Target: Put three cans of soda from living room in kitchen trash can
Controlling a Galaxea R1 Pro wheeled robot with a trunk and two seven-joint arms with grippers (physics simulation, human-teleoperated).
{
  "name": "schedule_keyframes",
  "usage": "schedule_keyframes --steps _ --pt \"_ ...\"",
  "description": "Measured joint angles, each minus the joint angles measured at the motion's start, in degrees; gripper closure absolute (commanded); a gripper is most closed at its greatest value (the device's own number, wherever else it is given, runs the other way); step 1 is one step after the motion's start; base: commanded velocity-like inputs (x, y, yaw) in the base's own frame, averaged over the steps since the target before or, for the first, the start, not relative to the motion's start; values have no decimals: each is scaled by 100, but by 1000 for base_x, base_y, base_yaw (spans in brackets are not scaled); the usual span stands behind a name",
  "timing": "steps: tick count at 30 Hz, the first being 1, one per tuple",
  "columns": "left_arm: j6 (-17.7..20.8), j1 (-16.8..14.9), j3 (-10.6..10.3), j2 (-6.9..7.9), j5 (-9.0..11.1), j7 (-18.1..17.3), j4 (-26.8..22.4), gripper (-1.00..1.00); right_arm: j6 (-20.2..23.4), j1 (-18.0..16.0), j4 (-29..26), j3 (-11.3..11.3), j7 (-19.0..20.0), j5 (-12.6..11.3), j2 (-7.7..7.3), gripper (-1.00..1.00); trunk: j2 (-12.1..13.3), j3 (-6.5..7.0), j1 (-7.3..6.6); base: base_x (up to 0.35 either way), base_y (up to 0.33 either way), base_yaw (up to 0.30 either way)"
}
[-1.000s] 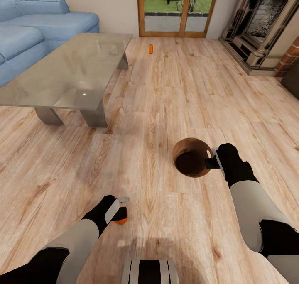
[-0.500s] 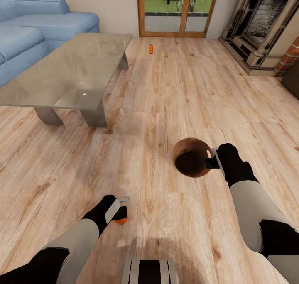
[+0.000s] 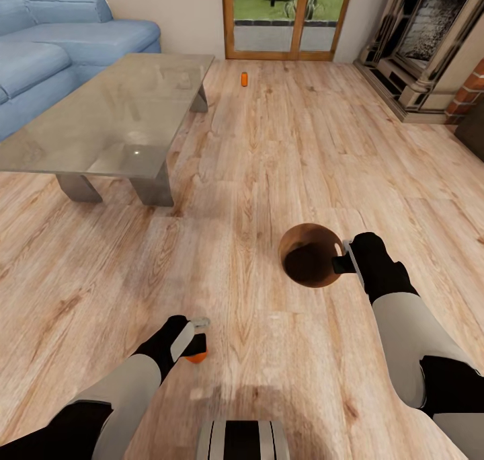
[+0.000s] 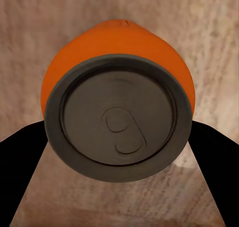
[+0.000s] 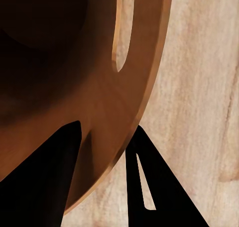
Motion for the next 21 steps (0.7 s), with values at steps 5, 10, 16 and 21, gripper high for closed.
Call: schedule_keyframes --steps 5,10,16,21 --pt "-1 0 0 -1 0 0 -1 100 -1 0 7 3 -1 6 0 100 1 21 -3 0 0 0" --pt "-1 0 -3 -2 0 0 0 100 -1 -1 3 7 0 -10 0 100 7 133 -16 0 0 0" --pt "-6 0 -6 -7 -6 0 -5 100 -2 -1 3 7 -1 0 0 100 16 265 -32 0 0 0" --pt "-8 0 -8 -10 -8 0 -8 100 -1 0 3 7 0 -1 0 100 22 376 -45 0 0 0"
